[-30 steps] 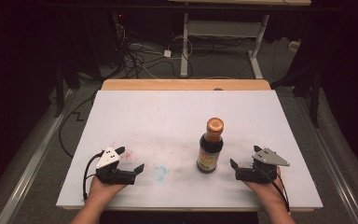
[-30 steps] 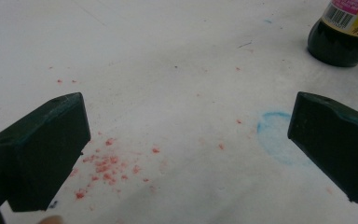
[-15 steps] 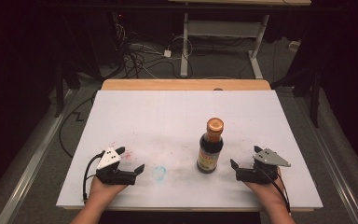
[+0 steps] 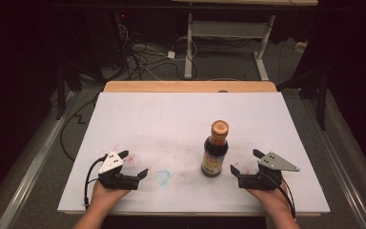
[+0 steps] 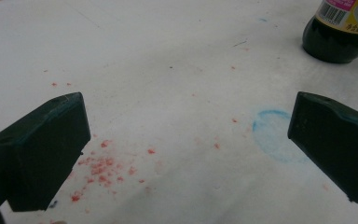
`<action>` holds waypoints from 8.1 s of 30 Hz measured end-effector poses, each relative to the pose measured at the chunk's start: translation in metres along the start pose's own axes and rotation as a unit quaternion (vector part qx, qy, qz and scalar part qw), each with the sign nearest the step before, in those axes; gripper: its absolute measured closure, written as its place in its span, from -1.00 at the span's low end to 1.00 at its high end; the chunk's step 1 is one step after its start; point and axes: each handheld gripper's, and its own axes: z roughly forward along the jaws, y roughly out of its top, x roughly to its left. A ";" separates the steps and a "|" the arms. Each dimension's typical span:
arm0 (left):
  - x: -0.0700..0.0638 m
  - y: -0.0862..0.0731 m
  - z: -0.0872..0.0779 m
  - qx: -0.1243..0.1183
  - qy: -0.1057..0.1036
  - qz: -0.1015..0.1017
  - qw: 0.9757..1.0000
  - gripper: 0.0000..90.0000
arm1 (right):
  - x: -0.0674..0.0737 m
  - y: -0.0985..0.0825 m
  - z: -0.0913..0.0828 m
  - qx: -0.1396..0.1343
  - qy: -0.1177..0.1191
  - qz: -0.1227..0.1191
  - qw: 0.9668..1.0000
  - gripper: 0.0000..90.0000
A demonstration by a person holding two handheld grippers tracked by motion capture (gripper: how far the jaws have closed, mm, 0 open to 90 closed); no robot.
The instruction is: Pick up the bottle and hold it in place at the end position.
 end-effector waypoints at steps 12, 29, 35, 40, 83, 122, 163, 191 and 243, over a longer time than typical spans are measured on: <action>0.000 0.000 0.001 0.003 0.003 0.002 1.000 -1.00 | 0.024 0.011 0.007 -0.007 0.042 -0.005 0.999 -0.99; 0.000 0.000 0.000 0.003 0.001 0.002 1.000 -1.00 | 0.047 0.027 0.035 -0.005 0.071 -0.013 0.997 -0.72; 0.000 0.000 0.000 0.003 0.000 0.002 1.000 -1.00 | 0.049 0.030 0.040 -0.005 0.077 -0.014 0.997 -0.62; 0.000 -0.001 0.000 0.003 -0.001 0.004 1.000 -1.00 | 0.050 0.031 0.042 -0.007 0.081 -0.017 0.997 -0.46; 0.000 0.000 -0.001 0.002 -0.010 -0.002 1.000 -1.00 | 0.043 0.064 0.086 -0.006 0.062 -0.019 0.998 -0.28; 0.000 0.001 -0.002 0.001 -0.014 -0.006 1.000 -1.00 | 0.033 0.094 0.170 0.000 0.034 -0.013 0.999 -0.29; 0.000 0.001 -0.002 0.002 -0.015 -0.008 1.000 -1.00 | 0.025 0.088 0.154 0.000 0.055 0.004 0.998 -0.72; -0.015 0.025 0.031 0.005 -0.028 -0.031 0.999 -1.00 | 0.012 0.081 0.109 -0.019 0.056 -0.003 0.998 0.47; -0.048 0.039 0.166 0.044 -0.070 -0.027 0.996 -1.00 | -0.008 0.097 0.083 -0.027 0.051 -0.018 0.998 1.00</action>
